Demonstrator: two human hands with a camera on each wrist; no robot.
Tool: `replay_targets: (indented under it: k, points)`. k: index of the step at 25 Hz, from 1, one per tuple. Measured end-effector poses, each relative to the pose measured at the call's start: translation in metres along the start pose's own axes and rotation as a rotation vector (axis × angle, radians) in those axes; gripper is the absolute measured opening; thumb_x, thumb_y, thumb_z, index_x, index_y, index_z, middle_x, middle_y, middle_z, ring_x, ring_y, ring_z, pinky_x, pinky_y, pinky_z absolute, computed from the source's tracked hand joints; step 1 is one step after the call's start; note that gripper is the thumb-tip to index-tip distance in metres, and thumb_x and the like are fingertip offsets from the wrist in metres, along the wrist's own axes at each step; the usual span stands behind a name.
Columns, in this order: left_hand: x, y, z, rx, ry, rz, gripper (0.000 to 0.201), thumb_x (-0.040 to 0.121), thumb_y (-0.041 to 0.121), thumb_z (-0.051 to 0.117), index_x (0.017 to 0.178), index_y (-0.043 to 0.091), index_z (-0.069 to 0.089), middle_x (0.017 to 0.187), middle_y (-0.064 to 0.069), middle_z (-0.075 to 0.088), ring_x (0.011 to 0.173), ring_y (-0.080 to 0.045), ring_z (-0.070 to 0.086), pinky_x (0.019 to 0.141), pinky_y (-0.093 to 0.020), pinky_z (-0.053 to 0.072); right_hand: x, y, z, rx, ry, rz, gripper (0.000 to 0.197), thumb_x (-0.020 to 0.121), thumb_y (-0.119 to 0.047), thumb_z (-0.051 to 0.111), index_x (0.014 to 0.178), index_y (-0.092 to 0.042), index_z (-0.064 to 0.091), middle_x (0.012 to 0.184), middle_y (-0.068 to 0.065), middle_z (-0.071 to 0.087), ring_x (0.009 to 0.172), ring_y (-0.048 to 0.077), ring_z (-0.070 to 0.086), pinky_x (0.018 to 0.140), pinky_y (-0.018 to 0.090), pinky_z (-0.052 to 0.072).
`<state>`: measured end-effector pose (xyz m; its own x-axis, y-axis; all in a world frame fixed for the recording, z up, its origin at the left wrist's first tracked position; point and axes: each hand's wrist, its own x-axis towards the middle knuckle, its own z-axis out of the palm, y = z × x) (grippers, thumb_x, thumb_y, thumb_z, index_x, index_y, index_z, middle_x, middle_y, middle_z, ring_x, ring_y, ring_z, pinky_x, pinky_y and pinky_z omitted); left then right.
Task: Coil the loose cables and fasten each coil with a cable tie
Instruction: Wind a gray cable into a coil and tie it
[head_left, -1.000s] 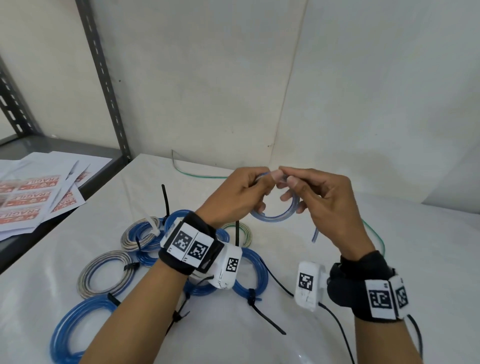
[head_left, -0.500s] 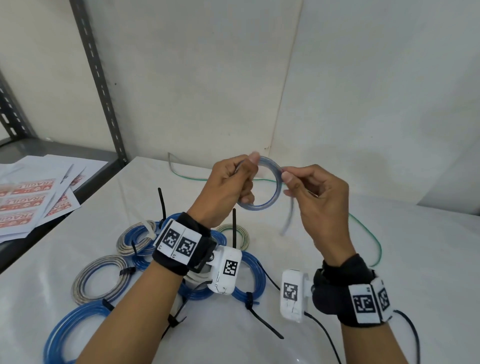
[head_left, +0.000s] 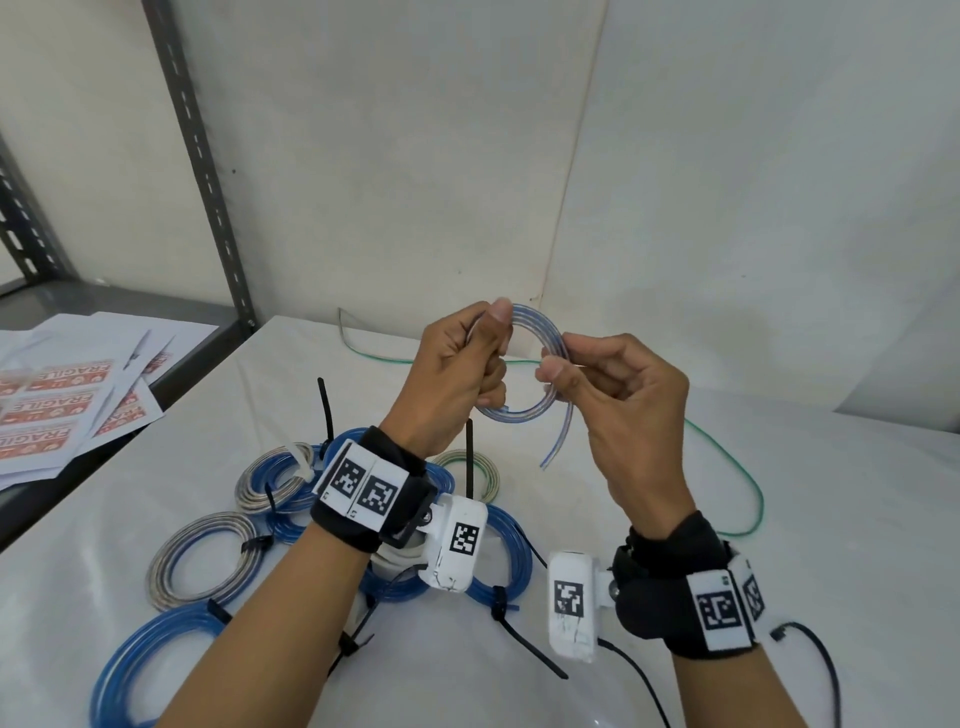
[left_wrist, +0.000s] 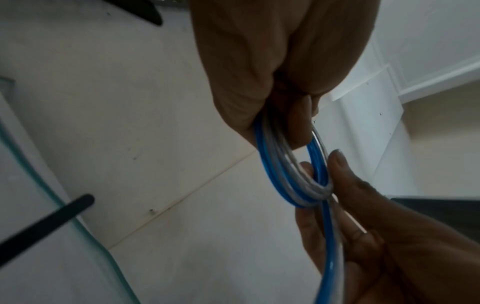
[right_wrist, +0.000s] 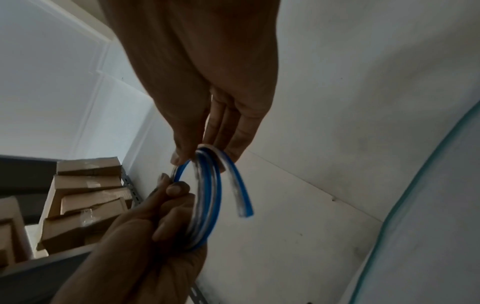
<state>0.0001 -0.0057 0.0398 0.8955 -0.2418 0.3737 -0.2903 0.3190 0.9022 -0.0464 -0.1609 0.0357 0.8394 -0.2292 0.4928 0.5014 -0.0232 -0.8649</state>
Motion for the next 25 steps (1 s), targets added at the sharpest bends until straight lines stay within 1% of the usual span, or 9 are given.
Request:
replay_targets:
  k: [4,7,10,12,15,17,20,23,25]
  points:
    - [0.000,-0.003,-0.001,0.044,-0.052,0.016,0.040,0.106,0.035,0.047,0.079,0.005,0.049,0.062,-0.005,0.018,0.048,-0.014,0.020,0.049,-0.025,0.037,0.004,0.001,-0.008,0.039,0.025,0.026,0.026,0.071,-0.020,0.085,0.094,-0.011,0.075,0.089,0.011,0.079,0.085,0.033,0.076,0.081,0.042,0.061]
    - [0.000,-0.003,-0.005,0.101,-0.068,0.007,0.039,0.103,0.036,0.048,0.086,0.002,0.057,0.055,-0.001,0.033,0.046,-0.016,0.034,0.060,-0.035,0.053,0.003,0.004,-0.009,-0.098,0.055,-0.057,0.019,0.077,-0.015,0.085,0.093,-0.012,0.075,0.086,0.005,0.079,0.081,0.025,0.077,0.079,0.040,0.062]
    - [-0.002,0.006,-0.020,0.301,-0.193,-0.001,0.039,0.101,0.035,0.050,0.100,-0.002,0.063,0.065,-0.010,0.058,0.060,-0.030,0.059,0.071,-0.042,0.056,0.005,0.000,-0.020,-0.164,-0.108,-0.070,0.014,0.079,-0.007,0.083,0.091,-0.012,0.077,0.084,0.005,0.078,0.080,0.022,0.076,0.078,0.031,0.060]
    - [-0.005,0.012,-0.023,0.445,-0.339,-0.070,0.047,0.101,0.038,0.049,0.091,-0.006,0.060,0.060,-0.006,0.054,0.059,-0.033,0.057,0.068,-0.037,0.056,0.006,-0.004,-0.025,-0.189,-0.277,-0.017,0.012,0.079,-0.003,0.082,0.088,-0.011,0.077,0.081,0.008,0.078,0.077,0.021,0.075,0.078,0.027,0.059]
    - [-0.011,0.014,-0.011,0.483,-0.481,-0.143,0.047,0.107,0.032,0.043,0.080,-0.006,0.052,0.057,0.008,0.039,0.053,-0.021,0.040,0.061,-0.032,0.053,0.005,-0.003,-0.025,-0.226,-0.315,-0.026,0.013,0.081,-0.003,0.080,0.086,-0.014,0.077,0.079,0.006,0.077,0.077,0.020,0.075,0.079,0.028,0.059]
    - [-0.010,0.010,-0.006,0.438,-0.397,-0.103,0.044,0.108,0.029,0.043,0.079,-0.003,0.053,0.059,0.011,0.032,0.053,-0.015,0.033,0.051,-0.026,0.044,0.005,-0.003,-0.024,-0.184,-0.273,-0.045,0.012,0.084,-0.006,0.077,0.092,-0.015,0.078,0.086,0.006,0.078,0.083,0.024,0.076,0.080,0.034,0.061]
    - [-0.005,0.010,-0.007,0.153,-0.218,-0.065,0.037,0.105,0.035,0.044,0.073,0.016,0.048,0.064,0.005,0.022,0.052,-0.014,0.018,0.045,-0.025,0.026,0.006,0.001,-0.019,-0.054,-0.153,-0.028,0.015,0.090,-0.011,0.069,0.104,-0.010,0.075,0.094,0.008,0.079,0.087,0.027,0.077,0.074,0.037,0.063]
    - [-0.001,0.008,-0.003,-0.064,-0.056,-0.029,0.037,0.098,0.043,0.045,0.075,0.015,0.038,0.061,0.007,0.018,0.050,-0.011,0.013,0.043,-0.022,0.021,0.000,0.005,-0.003,0.030,-0.006,-0.023,0.013,0.095,-0.008,0.065,0.106,-0.002,0.070,0.095,0.011,0.079,0.088,0.029,0.077,0.075,0.039,0.063]
    - [-0.001,0.006,0.002,-0.161,0.015,0.002,0.037,0.097,0.044,0.045,0.075,0.016,0.038,0.064,0.002,0.013,0.049,-0.009,0.014,0.043,-0.021,0.022,-0.006,0.007,0.011,0.095,-0.018,0.019,0.021,0.095,-0.006,0.065,0.116,-0.007,0.068,0.103,0.009,0.078,0.095,0.029,0.076,0.080,0.039,0.063]
